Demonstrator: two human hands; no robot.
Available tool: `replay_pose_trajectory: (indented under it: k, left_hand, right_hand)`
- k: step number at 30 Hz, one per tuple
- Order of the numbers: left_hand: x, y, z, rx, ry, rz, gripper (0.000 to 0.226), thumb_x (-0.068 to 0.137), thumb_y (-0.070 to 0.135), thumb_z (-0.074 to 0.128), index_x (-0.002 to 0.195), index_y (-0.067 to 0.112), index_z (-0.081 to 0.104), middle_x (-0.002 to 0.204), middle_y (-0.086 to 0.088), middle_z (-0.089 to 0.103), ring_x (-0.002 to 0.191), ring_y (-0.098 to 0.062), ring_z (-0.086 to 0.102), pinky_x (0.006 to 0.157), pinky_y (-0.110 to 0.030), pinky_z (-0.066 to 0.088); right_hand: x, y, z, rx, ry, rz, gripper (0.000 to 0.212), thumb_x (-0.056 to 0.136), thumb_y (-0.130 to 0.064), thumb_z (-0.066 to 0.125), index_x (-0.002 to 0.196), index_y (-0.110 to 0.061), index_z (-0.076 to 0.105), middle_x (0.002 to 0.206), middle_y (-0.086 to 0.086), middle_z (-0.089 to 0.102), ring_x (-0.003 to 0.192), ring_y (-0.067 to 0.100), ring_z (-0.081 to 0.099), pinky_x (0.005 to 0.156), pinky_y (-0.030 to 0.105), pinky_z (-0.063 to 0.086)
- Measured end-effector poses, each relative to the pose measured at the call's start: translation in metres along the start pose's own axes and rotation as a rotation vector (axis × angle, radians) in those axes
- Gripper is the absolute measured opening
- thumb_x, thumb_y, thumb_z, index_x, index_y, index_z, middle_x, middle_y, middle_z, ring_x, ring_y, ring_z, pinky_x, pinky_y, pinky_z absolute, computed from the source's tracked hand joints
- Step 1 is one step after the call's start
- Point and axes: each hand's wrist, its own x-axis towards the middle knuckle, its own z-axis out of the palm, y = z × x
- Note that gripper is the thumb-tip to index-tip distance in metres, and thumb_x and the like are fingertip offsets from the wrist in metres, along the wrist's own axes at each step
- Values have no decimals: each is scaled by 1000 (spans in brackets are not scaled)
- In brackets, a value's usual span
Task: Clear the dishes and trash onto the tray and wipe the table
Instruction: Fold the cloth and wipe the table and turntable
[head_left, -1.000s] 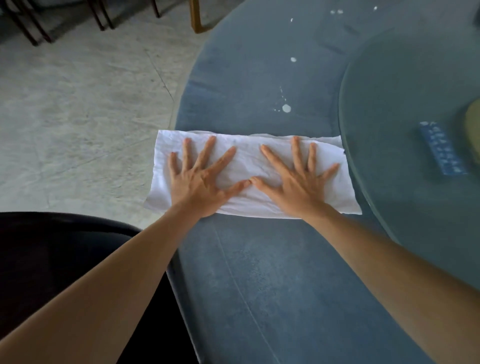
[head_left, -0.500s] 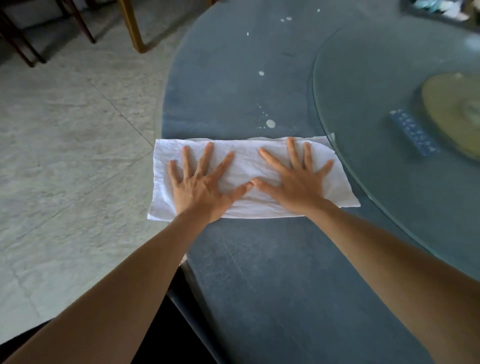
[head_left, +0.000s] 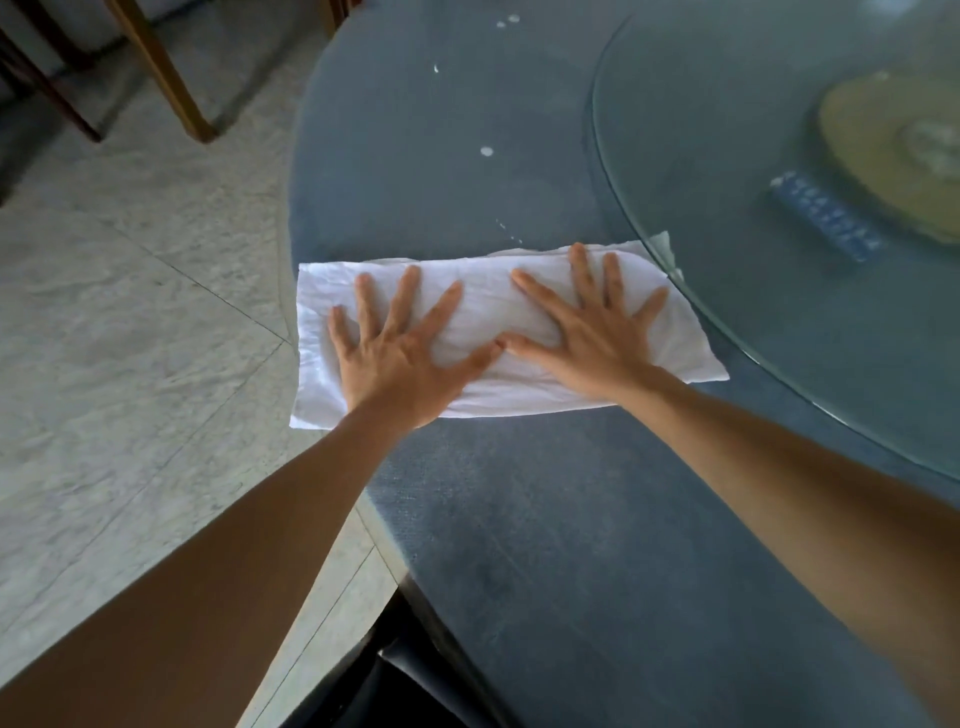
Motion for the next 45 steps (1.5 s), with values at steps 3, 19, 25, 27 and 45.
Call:
replay_pose_trajectory:
  k: [3,19,25,27,45]
  left_hand:
    - [19,-9,-1,-4,32,32,93,64,106,7,149,67,1,169,18,-4,156,-29,-16,121,-59,-10]
    - [153,-49,-18,34,-22,152,97,59,108,7,148,68,-2,168,21,-8,156,-26,-17,122,-56,-9]
    - [223,-65,-24,28,-47,232,100,58,108,5,149,67,0,168,22,-10,156,-26,-18,121,-57,-10]
    - [248,-72,-26,23,-42,256,100,58,108,5,149,66,0,168,21,-9,156,-27,-18,121,-57,-10]
    - [406,-72,-35,44,-63,424,98,62,107,7,150,64,0,169,19,-7,156,-27,-14,121,-59,-6]
  right_hand:
    - [12,-8,-2,-7,3,37,84,67,-107,13,142,-78,-11,171,-5,-21,157,36,-20,106,85,-9]
    - [114,-45,-12,39,22,156,86,66,-106,13,144,-76,-6,172,-2,-21,156,38,-21,107,85,-8]
    - [167,-60,-17,49,46,247,86,65,-106,13,143,-77,-7,172,-2,-20,156,37,-21,108,84,-9]
    - [188,-66,-20,44,36,268,86,64,-107,11,142,-78,-9,172,-3,-21,156,36,-21,108,84,-9]
    - [311,-68,-32,57,79,398,86,63,-106,4,143,-76,-10,171,-1,-22,156,38,-22,107,85,-9]
